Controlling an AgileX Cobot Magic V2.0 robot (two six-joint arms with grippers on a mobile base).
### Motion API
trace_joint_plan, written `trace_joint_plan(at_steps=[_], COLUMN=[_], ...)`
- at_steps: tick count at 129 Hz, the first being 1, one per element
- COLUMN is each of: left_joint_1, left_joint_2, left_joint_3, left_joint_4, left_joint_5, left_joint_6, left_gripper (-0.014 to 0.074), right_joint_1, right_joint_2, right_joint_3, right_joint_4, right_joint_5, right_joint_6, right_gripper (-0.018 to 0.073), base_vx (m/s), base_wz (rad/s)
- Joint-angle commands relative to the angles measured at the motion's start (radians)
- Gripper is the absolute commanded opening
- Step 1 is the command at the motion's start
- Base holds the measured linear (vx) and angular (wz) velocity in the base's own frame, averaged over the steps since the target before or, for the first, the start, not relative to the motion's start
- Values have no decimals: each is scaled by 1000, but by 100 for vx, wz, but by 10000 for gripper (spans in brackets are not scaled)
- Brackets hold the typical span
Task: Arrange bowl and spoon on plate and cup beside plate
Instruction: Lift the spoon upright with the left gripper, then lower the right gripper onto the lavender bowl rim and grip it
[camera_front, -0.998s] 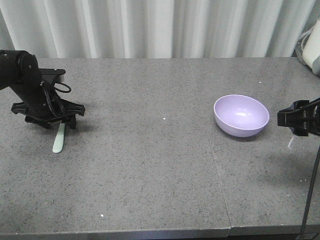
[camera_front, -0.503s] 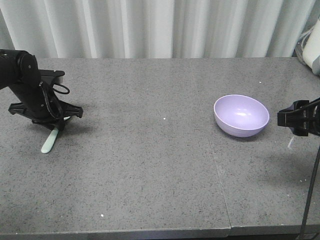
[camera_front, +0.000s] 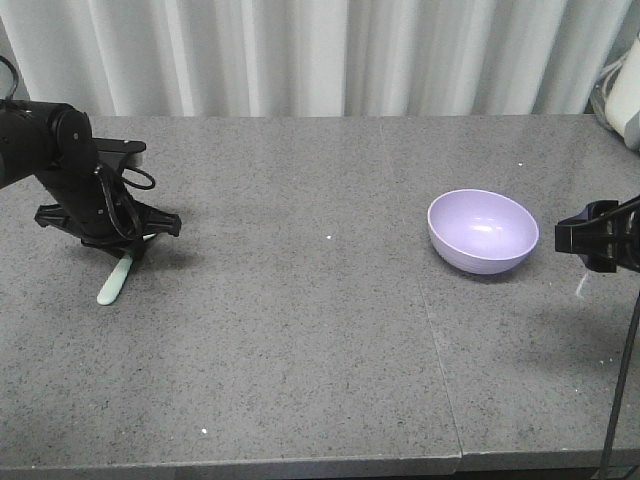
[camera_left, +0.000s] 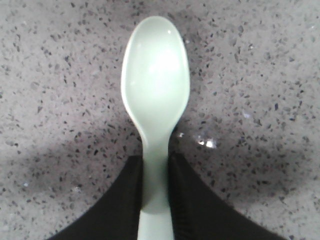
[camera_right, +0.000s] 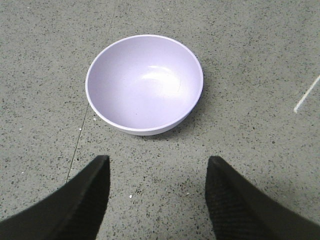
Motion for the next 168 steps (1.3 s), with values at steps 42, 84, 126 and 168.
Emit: trace_joint_plan(at_steps=[42,84,126,168], left_joint_1=[-6,-6,-6,-6], left_joint_2=[-283,-430,-442,-442], left_joint_3=[-22,-22,-22,-22], left_joint_4=[-12,-5,-6,-6], left_joint_5=[-46,-42,-36,-36], left_joint_6=[19,19,19,19], left_gripper=[-8,-8,-8,-8], right_joint_1=[-2,-2,-2,-2], right_joint_2=[-15,-15,-15,-15], right_joint_3=[-35,-35,-35,-35], right_joint_4=[3,3,3,23], right_joint_5=[-58,-58,-58,-114], right_joint_6=[-7,-7,-7,-6], right_gripper=[418,418,418,418], base_vx=[0,0,0,0], base_wz=[0,0,0,0])
